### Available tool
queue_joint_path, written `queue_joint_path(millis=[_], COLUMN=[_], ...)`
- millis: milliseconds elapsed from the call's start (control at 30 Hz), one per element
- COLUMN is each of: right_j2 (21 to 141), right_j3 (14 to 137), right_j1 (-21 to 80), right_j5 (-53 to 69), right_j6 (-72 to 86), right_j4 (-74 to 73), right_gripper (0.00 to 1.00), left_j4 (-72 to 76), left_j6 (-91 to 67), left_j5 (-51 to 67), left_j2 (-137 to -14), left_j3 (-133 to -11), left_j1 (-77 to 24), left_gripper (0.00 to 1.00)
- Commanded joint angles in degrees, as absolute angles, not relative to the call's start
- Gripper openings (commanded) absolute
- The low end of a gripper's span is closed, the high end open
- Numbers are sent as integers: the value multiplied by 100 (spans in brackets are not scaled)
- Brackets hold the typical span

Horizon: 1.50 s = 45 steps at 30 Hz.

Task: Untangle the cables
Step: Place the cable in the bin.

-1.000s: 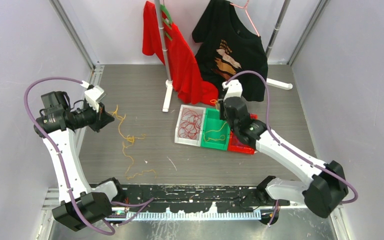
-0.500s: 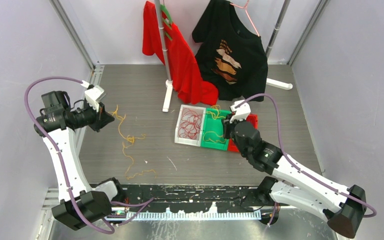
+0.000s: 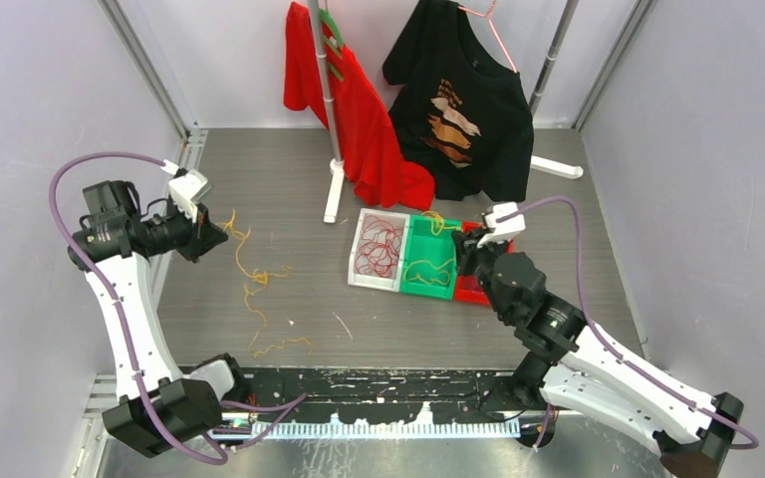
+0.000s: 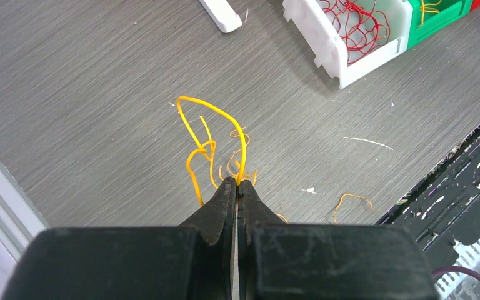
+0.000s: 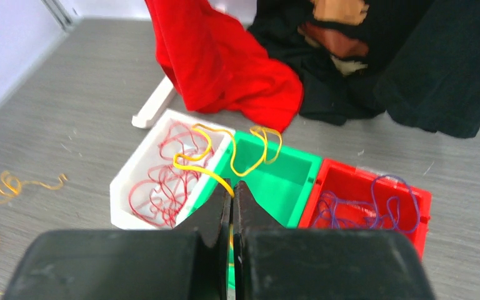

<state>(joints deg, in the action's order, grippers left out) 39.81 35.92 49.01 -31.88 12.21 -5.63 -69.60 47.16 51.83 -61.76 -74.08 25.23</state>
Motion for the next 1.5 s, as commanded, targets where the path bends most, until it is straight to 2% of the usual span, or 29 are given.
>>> queue_joint_path(millis=[0, 333, 633, 1033, 1467], right_j2=[3459, 3349, 3986, 5567, 8027], right_j3=[3925, 4004, 3817, 4126, 5241], right_j1=[4922, 4922, 4923, 4849, 3863], right_j5=[-3204, -3067, -3535, -4182, -3654], right_j6=[960, 850, 902, 938, 1120], right_j4=[-2, 14, -46, -347, -806], right_gripper=[1, 1, 1, 1, 1], left_j4=[-6976, -6928, -6918, -6930, -7094], left_j6=[4825, 4781, 4764, 4746, 4665], left_j5=[5260, 5271, 5284, 5291, 5519], left_j2=[-6203, -6179, -6164, -6155, -6205], left_j3=[-7582, -7558, -7563, -7641, -8132], left_j1=[2506, 2510, 2505, 2507, 2489], left_gripper=[0, 0, 0, 0, 0])
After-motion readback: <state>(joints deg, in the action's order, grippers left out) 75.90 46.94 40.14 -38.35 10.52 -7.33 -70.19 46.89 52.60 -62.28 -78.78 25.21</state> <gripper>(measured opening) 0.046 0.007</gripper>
